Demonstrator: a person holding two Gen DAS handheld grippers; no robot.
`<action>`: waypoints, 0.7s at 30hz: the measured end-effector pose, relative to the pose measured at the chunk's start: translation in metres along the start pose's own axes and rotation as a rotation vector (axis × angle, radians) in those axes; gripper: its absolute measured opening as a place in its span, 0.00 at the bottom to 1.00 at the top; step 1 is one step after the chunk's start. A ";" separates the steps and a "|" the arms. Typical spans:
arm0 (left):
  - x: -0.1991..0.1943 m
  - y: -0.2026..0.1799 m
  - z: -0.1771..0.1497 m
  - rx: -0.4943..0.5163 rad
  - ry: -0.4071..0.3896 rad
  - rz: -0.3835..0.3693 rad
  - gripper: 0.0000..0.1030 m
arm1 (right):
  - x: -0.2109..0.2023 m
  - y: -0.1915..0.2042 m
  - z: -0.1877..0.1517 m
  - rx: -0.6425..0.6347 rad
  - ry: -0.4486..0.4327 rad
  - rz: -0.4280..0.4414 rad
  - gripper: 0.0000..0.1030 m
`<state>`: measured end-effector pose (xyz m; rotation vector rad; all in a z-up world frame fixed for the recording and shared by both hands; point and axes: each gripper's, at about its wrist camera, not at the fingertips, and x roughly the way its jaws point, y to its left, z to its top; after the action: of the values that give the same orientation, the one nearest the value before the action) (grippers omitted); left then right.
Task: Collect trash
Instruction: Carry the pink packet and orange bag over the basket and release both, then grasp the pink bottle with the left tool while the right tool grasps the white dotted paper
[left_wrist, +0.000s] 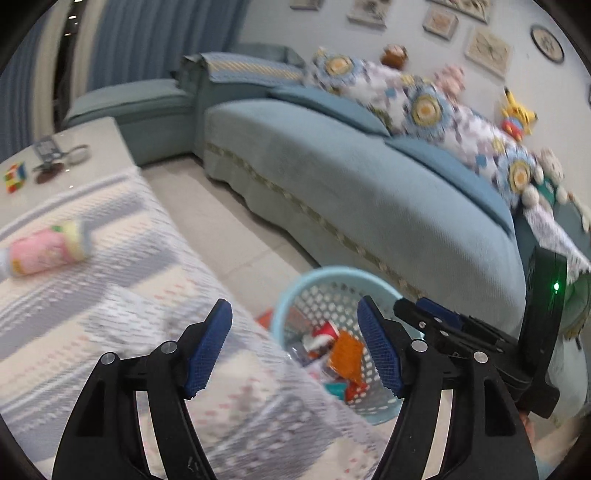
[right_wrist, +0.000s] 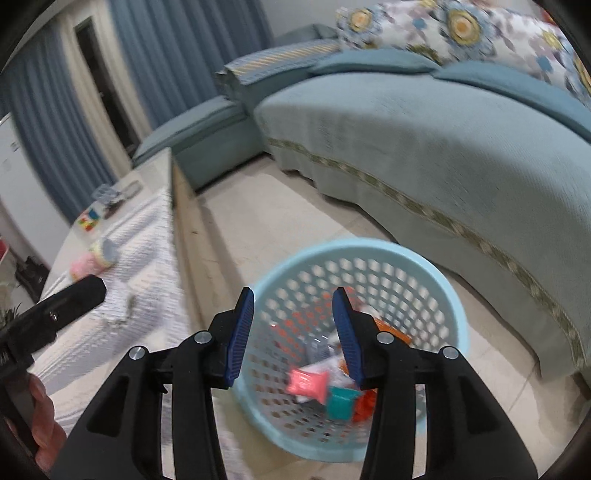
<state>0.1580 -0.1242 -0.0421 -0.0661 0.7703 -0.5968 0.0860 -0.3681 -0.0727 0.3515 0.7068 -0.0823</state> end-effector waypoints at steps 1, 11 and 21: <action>-0.009 0.009 0.002 -0.013 -0.017 0.011 0.67 | -0.001 0.010 0.003 -0.016 -0.006 0.014 0.40; -0.095 0.133 0.002 -0.155 -0.114 0.183 0.67 | 0.034 0.154 -0.009 -0.344 0.054 0.128 0.53; -0.095 0.241 -0.015 -0.303 -0.090 0.304 0.65 | 0.093 0.233 -0.039 -0.492 0.144 0.135 0.53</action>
<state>0.2109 0.1295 -0.0577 -0.2488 0.7607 -0.1847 0.1772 -0.1318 -0.0939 -0.0680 0.8168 0.2447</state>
